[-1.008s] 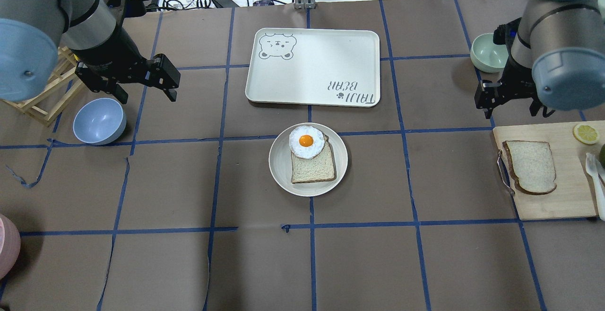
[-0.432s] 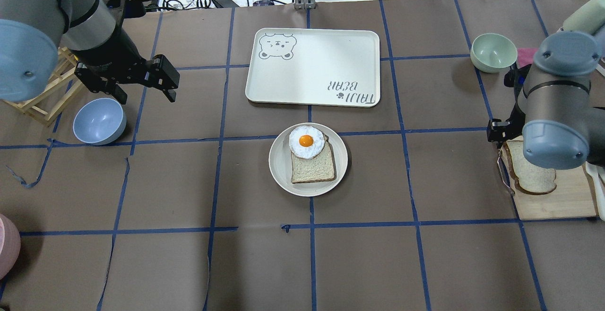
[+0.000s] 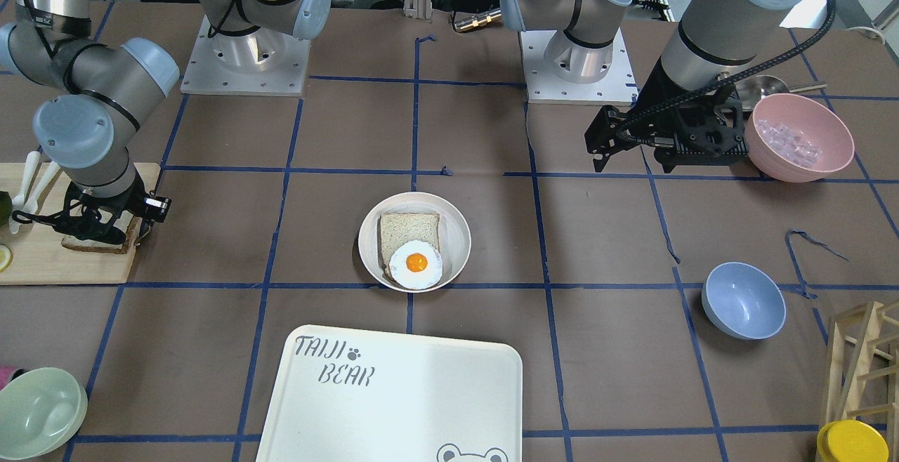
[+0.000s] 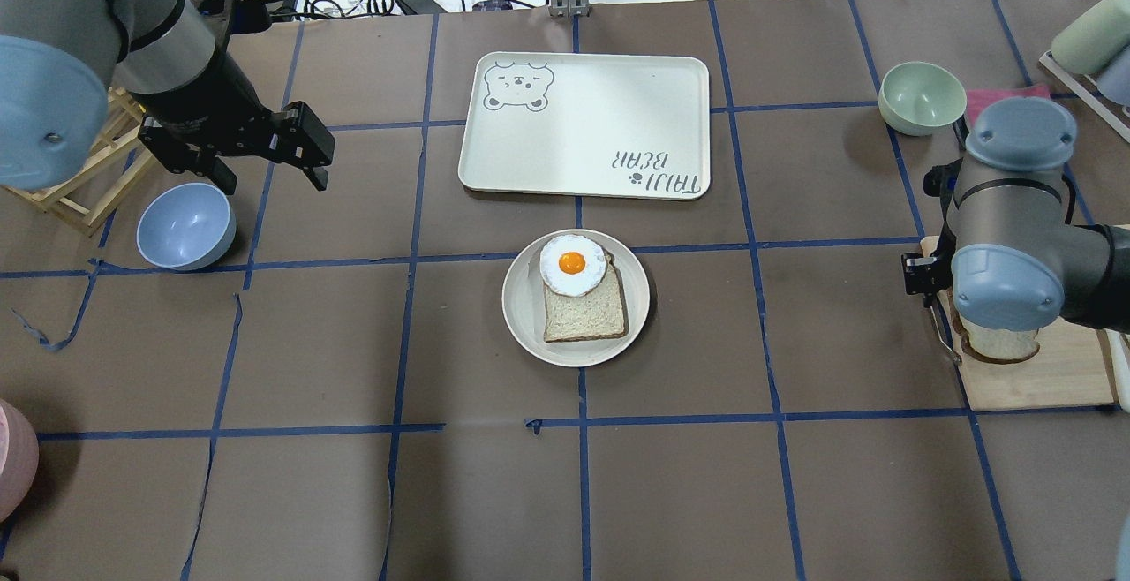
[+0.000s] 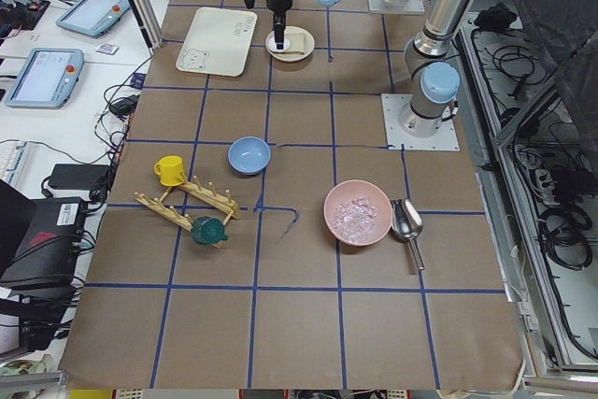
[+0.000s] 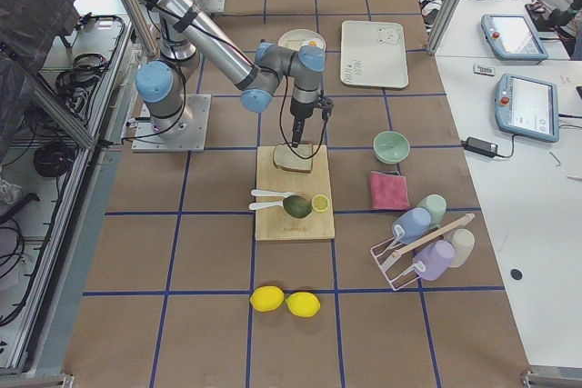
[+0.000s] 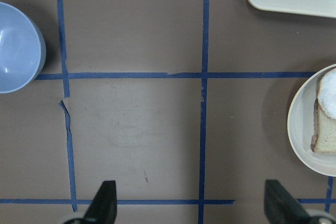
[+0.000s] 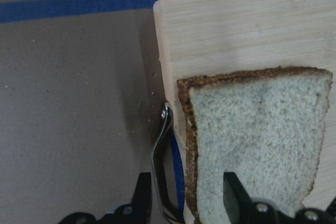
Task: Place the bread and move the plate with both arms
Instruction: 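Close the right gripper on the bread slice edge and lift it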
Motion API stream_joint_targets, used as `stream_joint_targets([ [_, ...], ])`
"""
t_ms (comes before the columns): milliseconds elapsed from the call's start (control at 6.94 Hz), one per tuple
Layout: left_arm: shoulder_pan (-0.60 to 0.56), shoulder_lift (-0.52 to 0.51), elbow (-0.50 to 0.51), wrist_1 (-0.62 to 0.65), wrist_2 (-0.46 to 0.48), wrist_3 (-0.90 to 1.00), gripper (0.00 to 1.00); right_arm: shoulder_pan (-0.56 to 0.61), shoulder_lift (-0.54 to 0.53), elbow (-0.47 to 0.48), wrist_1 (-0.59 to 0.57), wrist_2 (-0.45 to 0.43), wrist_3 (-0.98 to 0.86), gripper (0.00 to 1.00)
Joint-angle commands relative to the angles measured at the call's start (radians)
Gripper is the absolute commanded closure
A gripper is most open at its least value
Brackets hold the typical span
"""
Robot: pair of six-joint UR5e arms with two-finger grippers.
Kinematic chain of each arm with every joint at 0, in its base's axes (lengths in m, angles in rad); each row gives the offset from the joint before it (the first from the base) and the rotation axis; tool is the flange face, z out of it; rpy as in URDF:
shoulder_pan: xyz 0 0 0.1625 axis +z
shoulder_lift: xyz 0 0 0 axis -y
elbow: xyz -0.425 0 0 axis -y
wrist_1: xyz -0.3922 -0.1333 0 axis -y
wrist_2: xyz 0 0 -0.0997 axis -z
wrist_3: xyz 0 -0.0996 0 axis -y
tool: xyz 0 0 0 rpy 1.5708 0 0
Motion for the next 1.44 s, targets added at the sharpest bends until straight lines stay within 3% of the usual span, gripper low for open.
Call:
stream_joint_targets([
  [0,0.0,-0.001,0.0,0.007,0.0,0.0,0.0,0.0,0.008,0.008,0.0,-0.031,0.003,0.6],
  [288,0.0,-0.003,0.002,0.01,-0.003,0.0,0.0,0.001,0.008,0.008,0.004,-0.046,0.011,0.81],
  [432,0.0,-0.002,0.0,0.01,-0.001,0.0,0.0,0.001,0.008,0.008,0.006,-0.046,0.014,0.96],
  [1008,0.0,0.0,0.002,0.01,-0.001,0.0,0.0,0.001,-0.013,0.005,0.017,-0.067,0.016,1.0],
  [1297,0.002,0.0,0.002,0.01,0.0,0.0,0.0,0.011,-0.11,-0.01,0.082,-0.049,0.023,1.0],
])
